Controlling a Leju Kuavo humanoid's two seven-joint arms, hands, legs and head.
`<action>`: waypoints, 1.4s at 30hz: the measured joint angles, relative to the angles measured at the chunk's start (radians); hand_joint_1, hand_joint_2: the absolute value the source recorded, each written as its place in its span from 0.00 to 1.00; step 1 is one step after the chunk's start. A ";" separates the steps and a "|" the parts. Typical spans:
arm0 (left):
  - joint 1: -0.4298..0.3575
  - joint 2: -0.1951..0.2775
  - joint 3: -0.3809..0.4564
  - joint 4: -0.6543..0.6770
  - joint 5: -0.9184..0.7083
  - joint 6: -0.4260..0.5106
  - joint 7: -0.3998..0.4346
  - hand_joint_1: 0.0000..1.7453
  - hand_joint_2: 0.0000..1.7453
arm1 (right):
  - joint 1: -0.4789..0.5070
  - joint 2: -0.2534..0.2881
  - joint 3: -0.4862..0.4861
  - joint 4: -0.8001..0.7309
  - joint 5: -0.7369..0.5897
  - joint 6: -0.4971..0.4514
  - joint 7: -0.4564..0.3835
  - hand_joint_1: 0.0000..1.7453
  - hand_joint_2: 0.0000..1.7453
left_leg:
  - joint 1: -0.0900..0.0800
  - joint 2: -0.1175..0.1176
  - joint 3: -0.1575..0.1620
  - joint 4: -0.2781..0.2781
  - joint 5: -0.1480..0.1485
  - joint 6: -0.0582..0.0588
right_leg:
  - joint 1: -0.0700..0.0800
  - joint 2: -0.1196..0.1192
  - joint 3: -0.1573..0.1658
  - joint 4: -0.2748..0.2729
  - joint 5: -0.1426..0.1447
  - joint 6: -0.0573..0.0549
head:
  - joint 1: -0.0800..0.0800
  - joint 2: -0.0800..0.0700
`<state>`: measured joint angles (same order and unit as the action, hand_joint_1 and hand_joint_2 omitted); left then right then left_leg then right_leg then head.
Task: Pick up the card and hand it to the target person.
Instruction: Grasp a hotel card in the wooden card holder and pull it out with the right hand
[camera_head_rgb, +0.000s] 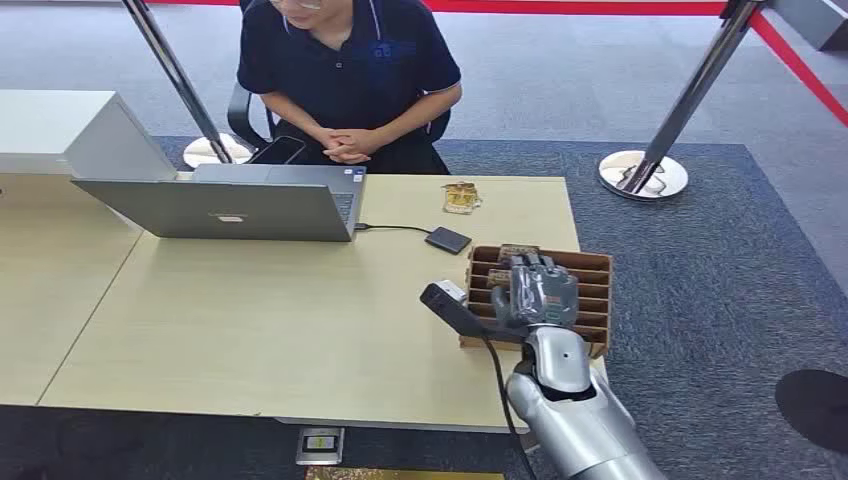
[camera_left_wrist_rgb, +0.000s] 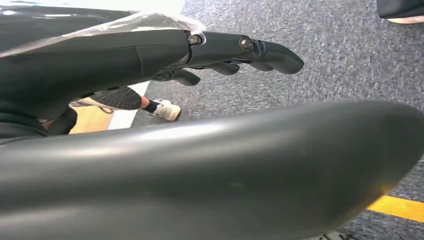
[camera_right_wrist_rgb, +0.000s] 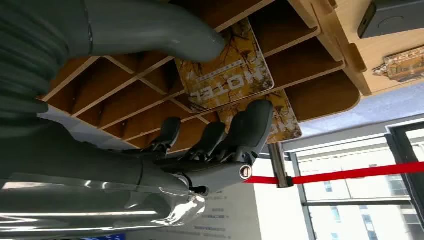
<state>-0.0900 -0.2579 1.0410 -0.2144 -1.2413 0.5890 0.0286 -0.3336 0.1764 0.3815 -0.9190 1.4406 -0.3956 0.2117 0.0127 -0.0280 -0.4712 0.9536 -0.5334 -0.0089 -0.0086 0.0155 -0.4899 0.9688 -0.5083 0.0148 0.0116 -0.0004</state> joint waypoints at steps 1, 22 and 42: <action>0.000 0.000 0.000 0.000 0.000 0.000 0.001 0.00 0.00 | -0.001 0.001 0.000 0.001 0.001 0.000 0.000 0.43 1.00 | 0.000 0.000 0.000 0.000 0.000 0.000 | 0.000 0.000 0.000 0.000 0.000 0.000 | 0.000 0.000; 0.001 0.000 0.000 0.000 0.003 0.003 0.013 0.00 0.00 | -0.021 0.018 0.002 0.028 0.034 0.001 0.012 0.65 1.00 | 0.000 0.000 0.001 0.000 0.001 -0.001 | 0.000 0.000 0.001 0.000 0.001 0.000 | 0.000 0.000; 0.001 -0.002 0.001 0.000 0.013 0.018 0.026 0.00 0.00 | -0.040 0.019 0.035 0.010 0.066 0.024 -0.010 0.79 1.00 | 0.000 0.000 0.002 0.000 0.001 -0.001 | 0.000 0.000 0.002 0.000 0.001 0.000 | 0.000 0.000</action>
<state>-0.0889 -0.2598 1.0422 -0.2140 -1.2287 0.6073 0.0543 -0.3734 0.1959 0.4164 -0.9089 1.5065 -0.3717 0.2017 0.0127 -0.0280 -0.4692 0.9537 -0.5324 -0.0098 -0.0085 0.0155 -0.4881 0.9690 -0.5074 0.0145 0.0115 -0.0004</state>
